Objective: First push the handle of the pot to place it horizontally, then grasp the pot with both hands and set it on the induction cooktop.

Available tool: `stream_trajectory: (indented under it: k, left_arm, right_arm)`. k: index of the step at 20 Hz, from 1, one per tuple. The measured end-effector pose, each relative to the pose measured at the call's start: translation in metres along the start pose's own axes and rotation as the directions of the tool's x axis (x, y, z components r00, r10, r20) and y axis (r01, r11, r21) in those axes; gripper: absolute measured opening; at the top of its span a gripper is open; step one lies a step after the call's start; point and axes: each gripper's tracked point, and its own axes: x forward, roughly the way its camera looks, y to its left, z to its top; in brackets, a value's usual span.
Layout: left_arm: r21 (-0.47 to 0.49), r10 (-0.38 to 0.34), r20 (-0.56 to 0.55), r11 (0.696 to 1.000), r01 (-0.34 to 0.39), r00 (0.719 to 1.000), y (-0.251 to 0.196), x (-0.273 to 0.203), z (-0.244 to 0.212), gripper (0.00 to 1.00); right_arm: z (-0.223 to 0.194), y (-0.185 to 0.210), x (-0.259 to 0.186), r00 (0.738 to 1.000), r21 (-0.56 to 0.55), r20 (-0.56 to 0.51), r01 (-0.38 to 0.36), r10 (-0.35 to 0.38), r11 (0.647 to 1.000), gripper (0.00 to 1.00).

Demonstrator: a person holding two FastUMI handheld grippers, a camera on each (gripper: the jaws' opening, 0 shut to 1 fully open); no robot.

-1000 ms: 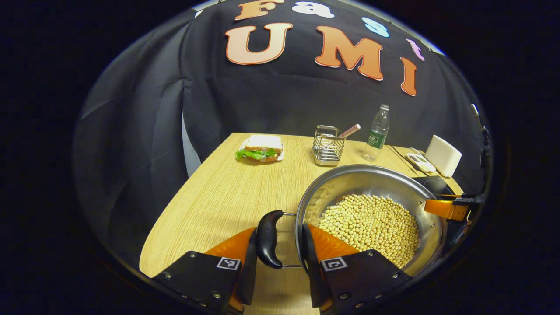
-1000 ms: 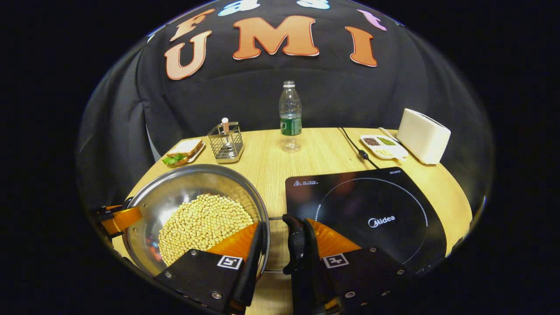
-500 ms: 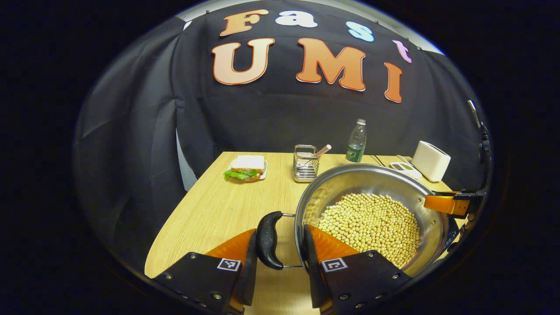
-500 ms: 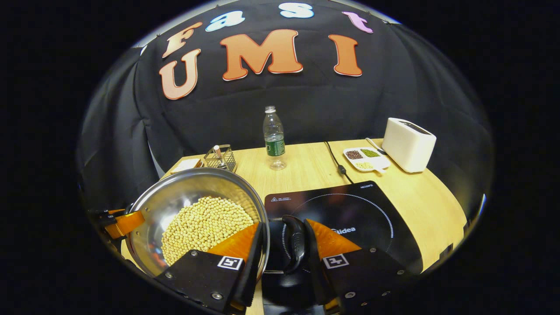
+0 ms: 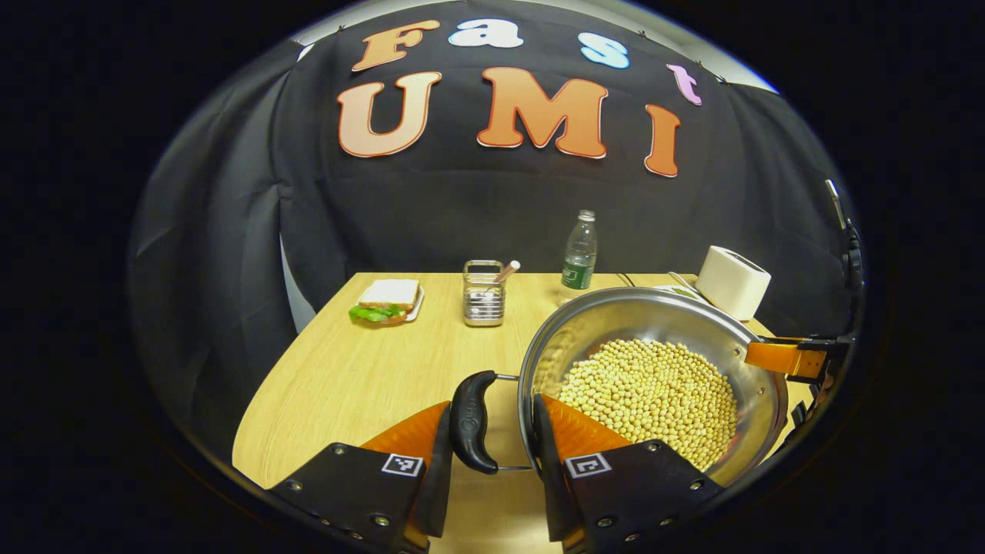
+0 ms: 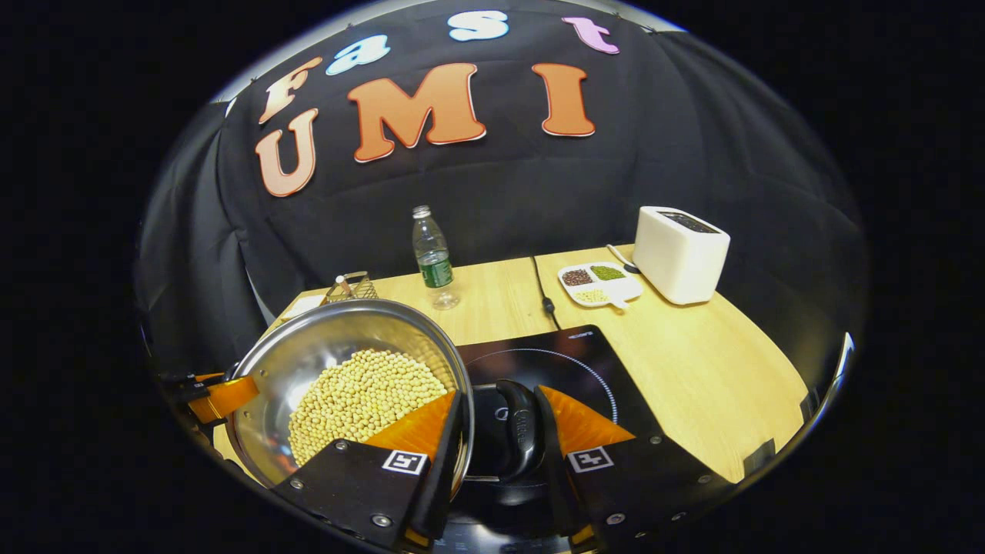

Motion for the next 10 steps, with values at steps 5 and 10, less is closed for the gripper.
stream_trajectory:
  k: [5,10]
  left_arm:
    - [0.005,-0.038,-0.006,0.999,0.038,0.999,-0.05,0.009,-0.001,0.52]
    - [0.019,-0.064,-0.024,0.998,0.064,0.998,-0.091,0.018,-0.006,0.52]
  right_arm:
    - [0.008,-0.05,-0.002,1.0,0.008,0.001,0.028,-0.028,1.0,0.52]
    - [0.011,-0.09,0.002,0.999,0.019,-0.008,0.05,-0.05,0.999,0.52]
